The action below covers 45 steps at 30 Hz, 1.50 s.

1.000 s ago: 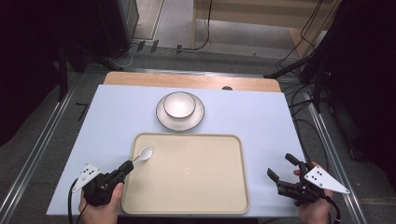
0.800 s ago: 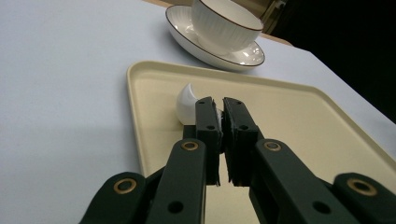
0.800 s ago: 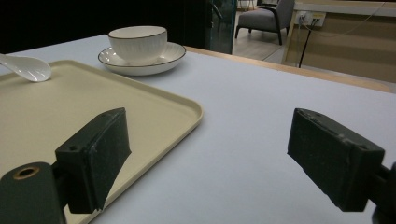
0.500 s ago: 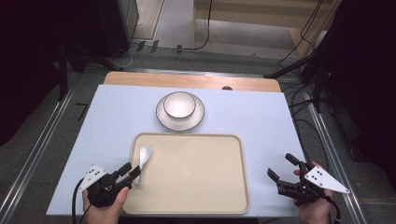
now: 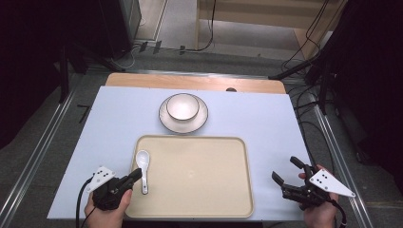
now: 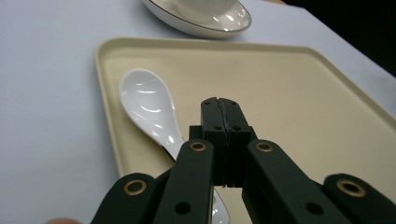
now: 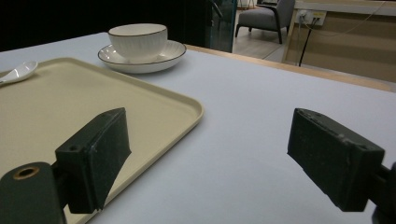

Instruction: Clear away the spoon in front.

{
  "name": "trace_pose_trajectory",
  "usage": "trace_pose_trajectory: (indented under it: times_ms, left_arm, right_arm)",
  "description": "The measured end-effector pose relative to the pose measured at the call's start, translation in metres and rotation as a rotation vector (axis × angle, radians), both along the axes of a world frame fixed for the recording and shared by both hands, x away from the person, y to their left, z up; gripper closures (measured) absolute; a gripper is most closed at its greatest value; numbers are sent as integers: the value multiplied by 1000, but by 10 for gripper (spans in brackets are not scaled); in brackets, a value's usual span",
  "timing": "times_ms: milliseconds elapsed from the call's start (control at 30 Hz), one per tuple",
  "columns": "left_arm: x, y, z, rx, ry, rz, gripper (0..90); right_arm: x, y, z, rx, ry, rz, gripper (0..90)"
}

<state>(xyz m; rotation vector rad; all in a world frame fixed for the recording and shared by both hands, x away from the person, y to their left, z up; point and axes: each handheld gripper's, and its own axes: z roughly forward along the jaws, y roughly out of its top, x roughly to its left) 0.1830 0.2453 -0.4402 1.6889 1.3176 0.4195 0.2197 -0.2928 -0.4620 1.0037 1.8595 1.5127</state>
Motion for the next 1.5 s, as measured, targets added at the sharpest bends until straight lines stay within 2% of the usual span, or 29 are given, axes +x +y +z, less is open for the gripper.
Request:
trace_pose_trajectory:
  times_ms: [167,300,367,433,533,767,1000,1133,1200,1267,1333,1400,1500]
  left_arm:
    - [5,-8,-12,47,72,-10,900]
    - [10,-9,-20,61,133,-11,900]
    - [11,-9,-21,59,137,-19,900]
    - [11,-11,-20,90,135,-28,900]
    - [11,-13,-22,97,149,-32,900]
    - [11,-5,-22,63,157,-14,900]
    - [11,-3,-22,66,156,-7,900]
    - [11,-1,-20,17,140,-26,900]
    - [9,-1,-17,-2,117,-48,824]
    - [7,-2,-10,2,69,-77,726]
    - [7,-4,-5,3,46,-101,559]
    - [7,-5,1,32,22,-146,374]
    - [6,-2,8,30,-25,-178,229]
  right_arm:
    - [-1,0,1,3,1,-2,130]
    - [-1,-1,1,2,-1,-1,131]
    - [-1,-2,0,4,-4,-3,130]
    - [-1,-2,0,7,0,-4,131]
    - [-1,-2,1,4,-4,-3,131]
    - [-1,-2,1,5,-4,-5,130]
    - [-2,-2,1,5,-5,-5,130]
    - [-2,-2,1,4,-5,-6,131]
    - [-2,-2,2,6,-5,-6,130]
    - [-2,-2,2,5,-4,-7,130]
    - [-2,-3,1,6,-3,-8,130]
    - [-2,-3,2,5,-3,-8,130]
    - [-2,-2,2,2,-7,-5,131]
